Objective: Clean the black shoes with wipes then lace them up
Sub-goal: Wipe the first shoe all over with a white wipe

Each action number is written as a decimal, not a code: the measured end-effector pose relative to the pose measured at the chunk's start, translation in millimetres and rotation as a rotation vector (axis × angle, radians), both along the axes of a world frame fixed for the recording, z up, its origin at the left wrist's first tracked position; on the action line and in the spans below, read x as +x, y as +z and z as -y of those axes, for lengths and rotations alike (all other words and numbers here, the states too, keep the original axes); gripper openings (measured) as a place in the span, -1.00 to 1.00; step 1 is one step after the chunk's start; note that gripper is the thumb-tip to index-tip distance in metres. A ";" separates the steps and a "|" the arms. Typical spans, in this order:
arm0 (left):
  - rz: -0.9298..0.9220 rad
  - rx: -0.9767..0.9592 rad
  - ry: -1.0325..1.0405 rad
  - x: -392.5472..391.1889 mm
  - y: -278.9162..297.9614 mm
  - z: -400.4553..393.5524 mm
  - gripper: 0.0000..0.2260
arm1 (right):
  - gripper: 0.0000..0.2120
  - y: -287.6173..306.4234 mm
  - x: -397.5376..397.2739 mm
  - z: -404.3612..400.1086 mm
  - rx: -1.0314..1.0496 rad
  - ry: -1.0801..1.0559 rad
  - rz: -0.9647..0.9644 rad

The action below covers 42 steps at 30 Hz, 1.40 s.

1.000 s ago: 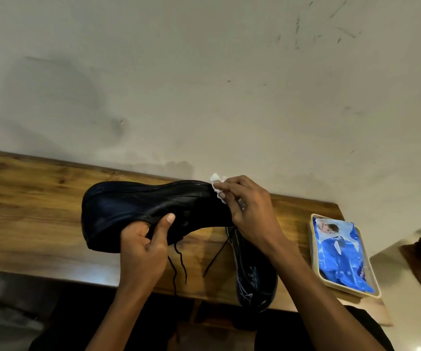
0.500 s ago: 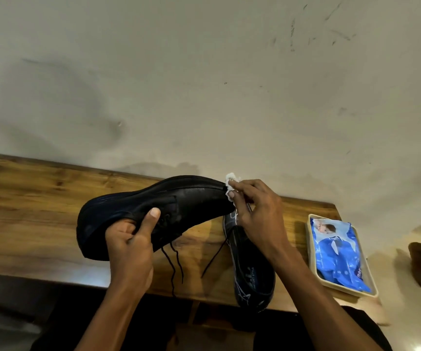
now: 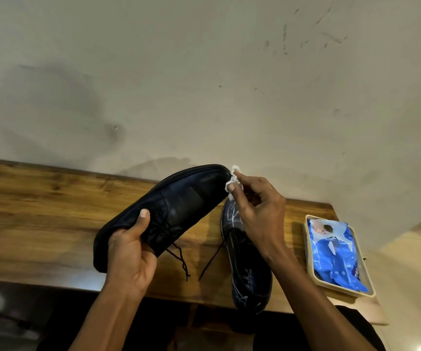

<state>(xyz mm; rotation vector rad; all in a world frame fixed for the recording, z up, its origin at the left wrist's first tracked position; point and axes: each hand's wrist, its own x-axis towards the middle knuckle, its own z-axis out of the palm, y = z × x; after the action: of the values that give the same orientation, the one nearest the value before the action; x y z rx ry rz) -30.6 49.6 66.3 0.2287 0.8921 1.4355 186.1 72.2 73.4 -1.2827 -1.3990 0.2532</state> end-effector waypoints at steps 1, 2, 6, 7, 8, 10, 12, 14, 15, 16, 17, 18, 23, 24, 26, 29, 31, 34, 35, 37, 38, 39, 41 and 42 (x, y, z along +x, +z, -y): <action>0.028 -0.006 -0.017 0.1 0.6 -0.2 -0.66 | -0.69 0.3 -1.2 0.6 0.003 0.004 -0.017; 0.056 -0.013 -0.034 0.9 1.1 -0.3 -0.63 | -0.69 0.9 -2.4 0.9 0.006 0.006 -0.035; 0.141 -0.019 -0.082 5.7 0.2 -1.2 -0.67 | -0.66 1.3 -2.8 0.7 -0.001 0.024 -0.155; 0.158 -0.012 -0.091 6.2 -0.8 -1.5 -0.68 | -0.65 0.4 -3.4 1.2 -0.008 0.035 -0.188; 0.178 -0.003 -0.099 6.5 -1.3 -1.7 -0.67 | -0.63 -0.4 -4.8 2.1 -0.016 0.048 -0.215; 0.214 0.014 -0.115 5.7 -2.0 -2.4 -0.63 | -0.62 -1.8 -9.7 4.7 -0.027 0.073 -0.248; 0.234 0.023 -0.130 5.4 -2.3 -3.6 -0.58 | -0.63 -0.8 -13.5 6.9 -0.015 0.097 -0.276; 0.237 0.023 -0.140 5.4 -3.2 -4.6 -0.58 | -0.66 4.4 -14.4 7.9 0.023 0.108 -0.294; 0.234 0.023 -0.146 5.8 -3.5 -5.0 -0.58 | -0.67 8.0 -13.9 7.5 0.046 0.106 -0.288; 0.230 0.024 -0.152 5.8 -3.6 -5.1 -0.58 | -0.67 12.0 -13.5 6.8 0.067 0.101 -0.274; 0.225 0.023 -0.158 5.8 -3.6 -5.2 -0.59 | -0.66 15.4 -13.2 5.6 0.083 0.098 -0.260; 0.223 0.021 -0.165 6.2 -3.3 -5.0 -0.59 | -0.66 18.4 -12.9 4.6 0.095 0.100 -0.246; 0.192 0.016 -0.171 4.1 -3.2 -4.8 -0.61 | -0.68 27.6 -8.1 -2.3 0.108 0.136 -0.130; 0.184 0.013 -0.170 3.2 -3.8 -5.1 -0.61 | -0.69 29.8 -6.7 -3.7 0.104 0.142 -0.098; 0.177 0.006 -0.170 1.1 -5.2 -5.4 -0.60 | -0.71 34.0 -4.5 -6.0 0.092 0.154 -0.058; 0.196 -0.002 -0.177 0.8 -7.2 -5.3 -0.58 | -0.72 34.5 -3.8 -7.7 0.074 0.148 -0.031; 0.226 -0.013 -0.181 3.0 -8.2 -4.9 -0.61 | -0.72 31.4 -6.4 -7.1 0.086 0.115 -0.033; 0.315 -0.056 -0.208 8.6 -10.3 -4.2 -0.62 | -0.72 25.4 -14.7 -4.3 0.125 0.050 -0.115; 0.347 -0.074 -0.215 10.9 -11.7 -4.2 -0.62 | -0.72 23.5 -17.4 -3.3 0.132 0.038 -0.163; 0.390 -0.105 -0.220 15.6 -14.6 -4.5 -0.69 | -0.72 19.8 -21.2 -1.7 0.133 0.019 -0.277; 0.404 -0.115 -0.220 18.2 -16.0 -5.2 -0.74 | -0.72 17.8 -22.2 -1.2 0.130 0.006 -0.332; 0.416 -0.125 -0.214 20.7 -18.2 -5.9 -0.78 | -0.73 15.2 -23.3 -0.7 0.121 0.000 -0.383; 0.441 -0.151 -0.189 25.6 -21.8 -7.0 -0.80 | -0.75 7.8 -28.0 0.7 0.074 0.025 -0.464; 0.454 -0.161 -0.179 28.1 -22.8 -7.3 -0.79 | -0.76 2.9 -31.5 1.8 0.041 0.051 -0.485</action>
<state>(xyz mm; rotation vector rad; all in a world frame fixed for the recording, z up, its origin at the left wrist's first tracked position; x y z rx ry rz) -2.5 56.9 43.4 -0.1337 0.5912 1.1761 154.6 70.4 76.2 -1.0620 -1.0150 0.5302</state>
